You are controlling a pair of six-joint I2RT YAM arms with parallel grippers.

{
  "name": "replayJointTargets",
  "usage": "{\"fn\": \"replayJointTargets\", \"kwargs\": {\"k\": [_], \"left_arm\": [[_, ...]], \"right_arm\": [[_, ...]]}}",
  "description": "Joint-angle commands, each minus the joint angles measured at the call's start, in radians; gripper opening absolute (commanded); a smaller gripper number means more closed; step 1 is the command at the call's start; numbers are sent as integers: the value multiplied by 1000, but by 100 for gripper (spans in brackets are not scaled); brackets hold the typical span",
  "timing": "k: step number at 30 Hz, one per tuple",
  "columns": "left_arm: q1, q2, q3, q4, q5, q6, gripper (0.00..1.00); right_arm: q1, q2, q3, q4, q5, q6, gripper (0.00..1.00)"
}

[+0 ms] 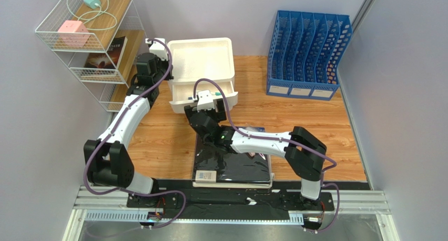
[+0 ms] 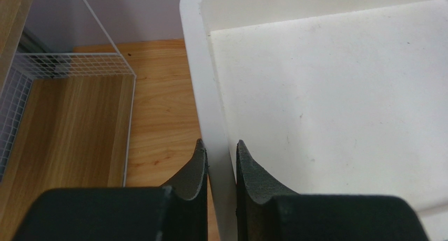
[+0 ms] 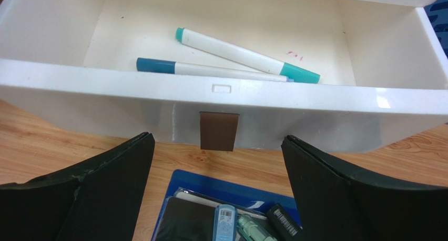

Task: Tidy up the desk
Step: Close the drawer in the storage box.

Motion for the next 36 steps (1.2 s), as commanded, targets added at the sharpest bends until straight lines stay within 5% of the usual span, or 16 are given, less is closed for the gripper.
{"fn": "replayJointTargets", "kwargs": {"k": [1,22,36], "left_arm": [[-41,-104,-47,-212,220,37,10],[-108,-41,76,-332,204,31,17],[-108,-21,49,-287,151,-15,26]], "right_arm": [[-96,4,45,74,5,32,100],[-100,2,36,156,-85,-3,100],[-76,-53,-75,-21,-151,187,100]]}}
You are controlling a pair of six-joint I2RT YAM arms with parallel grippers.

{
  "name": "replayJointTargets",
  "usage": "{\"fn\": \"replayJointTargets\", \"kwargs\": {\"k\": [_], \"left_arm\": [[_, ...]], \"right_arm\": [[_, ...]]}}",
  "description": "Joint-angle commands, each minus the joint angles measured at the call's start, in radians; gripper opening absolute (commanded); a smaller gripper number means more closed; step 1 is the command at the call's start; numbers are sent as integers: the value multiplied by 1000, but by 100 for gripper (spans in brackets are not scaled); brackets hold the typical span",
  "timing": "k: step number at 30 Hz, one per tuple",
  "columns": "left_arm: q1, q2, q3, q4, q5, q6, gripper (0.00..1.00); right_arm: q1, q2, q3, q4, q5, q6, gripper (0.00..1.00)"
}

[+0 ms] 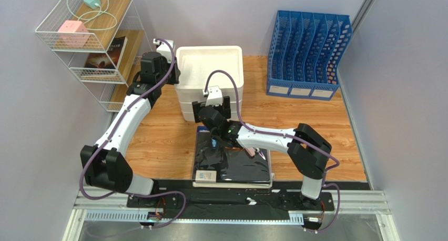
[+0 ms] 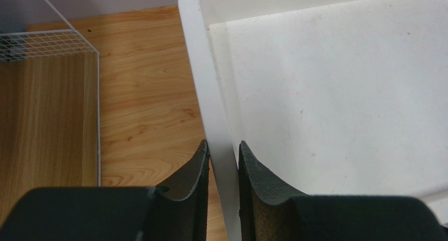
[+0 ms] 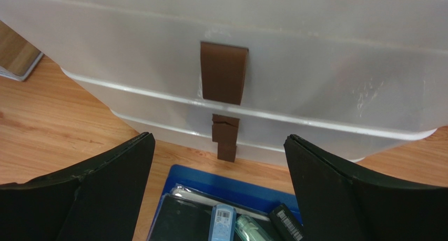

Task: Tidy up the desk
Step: Close the drawer in the storage box.

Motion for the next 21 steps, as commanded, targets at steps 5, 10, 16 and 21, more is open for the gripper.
{"fn": "replayJointTargets", "kwargs": {"k": [5,10,16,21], "left_arm": [[-37,21,-33,-29,95,-1,27],[-37,9,-45,-18,86,-6,27],[-37,-22,-75,4,92,-9,27],[-37,-26,-88,19,94,-9,27]], "right_arm": [[17,18,-7,20,-2,68,87],[14,55,28,25,9,70,61],[-1,107,66,13,2,97,71],[-15,115,51,54,1,93,69]]}}
